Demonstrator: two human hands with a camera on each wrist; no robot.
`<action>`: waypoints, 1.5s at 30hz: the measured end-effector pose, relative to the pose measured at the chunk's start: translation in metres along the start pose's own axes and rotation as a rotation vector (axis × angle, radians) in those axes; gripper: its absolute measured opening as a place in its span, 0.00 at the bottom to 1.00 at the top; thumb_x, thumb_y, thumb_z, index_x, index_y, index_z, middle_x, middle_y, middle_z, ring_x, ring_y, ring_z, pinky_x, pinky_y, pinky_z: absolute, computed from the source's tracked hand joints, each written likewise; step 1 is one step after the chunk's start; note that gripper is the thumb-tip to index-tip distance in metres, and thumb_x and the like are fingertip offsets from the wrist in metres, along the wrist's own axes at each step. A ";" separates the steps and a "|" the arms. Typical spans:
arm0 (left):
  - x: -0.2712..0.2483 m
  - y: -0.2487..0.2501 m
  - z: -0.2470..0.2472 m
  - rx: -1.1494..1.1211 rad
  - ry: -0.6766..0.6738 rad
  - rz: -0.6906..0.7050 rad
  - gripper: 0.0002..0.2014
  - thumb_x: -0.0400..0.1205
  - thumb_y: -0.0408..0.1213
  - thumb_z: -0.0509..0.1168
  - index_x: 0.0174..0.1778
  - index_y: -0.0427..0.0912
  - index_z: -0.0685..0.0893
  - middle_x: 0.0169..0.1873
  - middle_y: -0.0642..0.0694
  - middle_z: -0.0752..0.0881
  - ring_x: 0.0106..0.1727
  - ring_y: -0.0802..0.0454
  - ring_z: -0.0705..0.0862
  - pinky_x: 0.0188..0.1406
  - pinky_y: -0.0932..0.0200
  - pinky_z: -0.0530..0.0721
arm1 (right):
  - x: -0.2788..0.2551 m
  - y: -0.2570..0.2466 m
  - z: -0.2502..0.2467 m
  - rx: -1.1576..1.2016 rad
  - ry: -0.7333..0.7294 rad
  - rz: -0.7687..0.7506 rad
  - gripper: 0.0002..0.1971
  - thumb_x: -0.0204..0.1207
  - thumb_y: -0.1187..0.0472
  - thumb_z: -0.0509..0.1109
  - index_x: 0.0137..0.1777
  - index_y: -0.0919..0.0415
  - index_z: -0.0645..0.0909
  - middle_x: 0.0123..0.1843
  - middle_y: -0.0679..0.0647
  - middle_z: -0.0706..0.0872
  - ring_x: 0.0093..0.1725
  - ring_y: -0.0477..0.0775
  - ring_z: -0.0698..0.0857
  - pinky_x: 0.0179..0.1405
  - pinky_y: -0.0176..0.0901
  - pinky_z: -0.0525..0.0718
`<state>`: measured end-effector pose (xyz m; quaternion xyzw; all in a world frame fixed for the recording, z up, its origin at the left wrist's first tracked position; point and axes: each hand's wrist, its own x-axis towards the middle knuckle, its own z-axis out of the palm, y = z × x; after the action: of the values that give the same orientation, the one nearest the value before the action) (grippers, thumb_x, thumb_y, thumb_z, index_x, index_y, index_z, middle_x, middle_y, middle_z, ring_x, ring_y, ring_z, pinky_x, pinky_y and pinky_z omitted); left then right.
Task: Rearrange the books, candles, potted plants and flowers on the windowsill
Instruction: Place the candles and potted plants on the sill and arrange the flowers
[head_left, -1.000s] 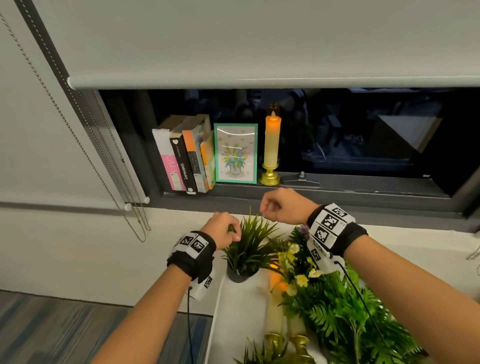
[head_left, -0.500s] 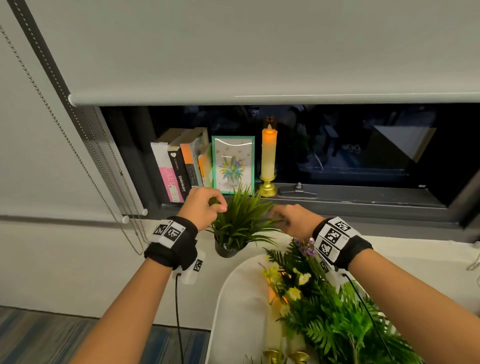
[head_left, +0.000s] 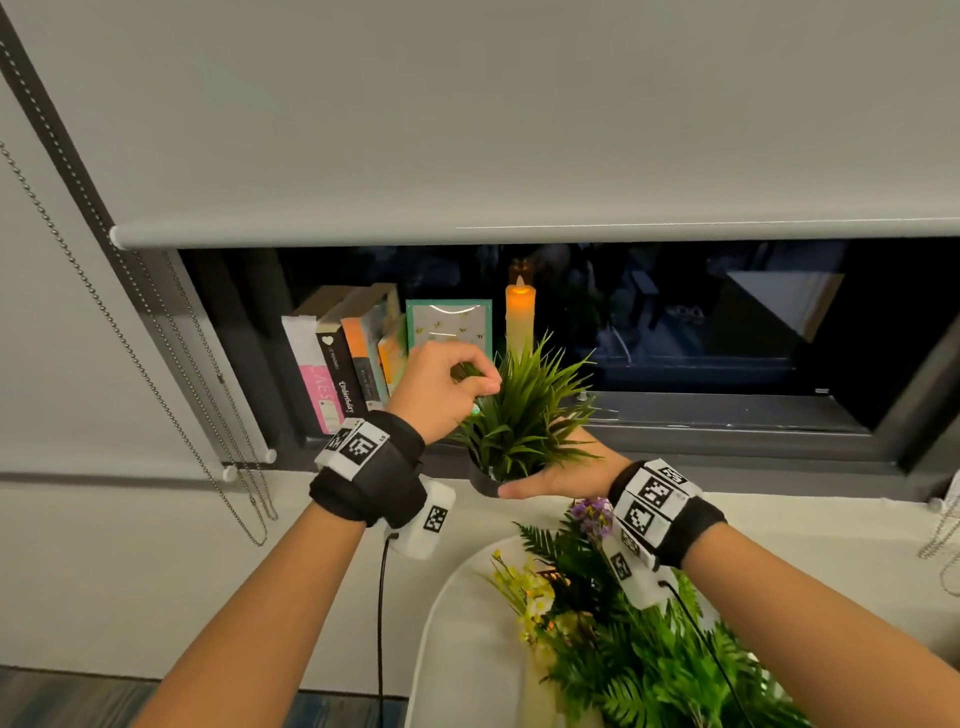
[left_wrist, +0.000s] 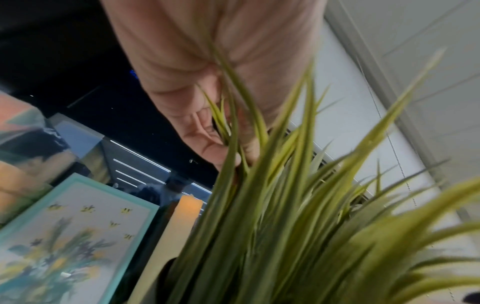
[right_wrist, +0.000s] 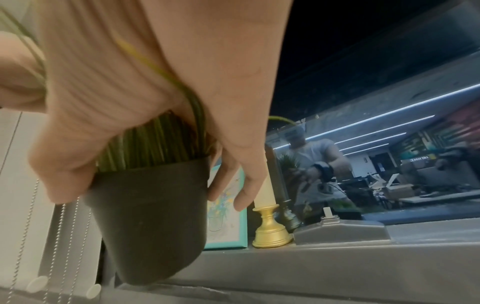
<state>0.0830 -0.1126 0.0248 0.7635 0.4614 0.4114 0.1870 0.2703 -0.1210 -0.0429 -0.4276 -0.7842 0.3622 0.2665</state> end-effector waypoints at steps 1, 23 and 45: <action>0.001 0.002 0.001 -0.006 0.000 0.003 0.06 0.74 0.32 0.74 0.34 0.46 0.88 0.32 0.58 0.86 0.38 0.61 0.83 0.50 0.54 0.82 | -0.001 0.001 -0.001 0.013 0.033 -0.012 0.28 0.61 0.61 0.84 0.62 0.53 0.80 0.55 0.38 0.84 0.55 0.30 0.82 0.56 0.24 0.78; -0.011 -0.032 0.067 -0.280 -0.369 -0.191 0.39 0.66 0.58 0.75 0.70 0.45 0.72 0.61 0.51 0.83 0.62 0.55 0.82 0.65 0.52 0.81 | -0.001 0.010 -0.056 0.032 0.333 0.102 0.37 0.48 0.34 0.82 0.58 0.50 0.84 0.54 0.44 0.90 0.56 0.40 0.87 0.59 0.46 0.86; -0.029 -0.046 0.114 -0.043 -0.376 -0.169 0.12 0.76 0.38 0.73 0.54 0.48 0.84 0.50 0.52 0.85 0.48 0.58 0.83 0.43 0.72 0.77 | -0.025 0.057 -0.116 -0.306 0.476 0.336 0.45 0.51 0.45 0.83 0.69 0.53 0.70 0.64 0.51 0.82 0.64 0.55 0.81 0.65 0.52 0.81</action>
<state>0.1423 -0.1039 -0.0868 0.7811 0.4721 0.2543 0.3200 0.3940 -0.0823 -0.0219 -0.6588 -0.6637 0.1691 0.3114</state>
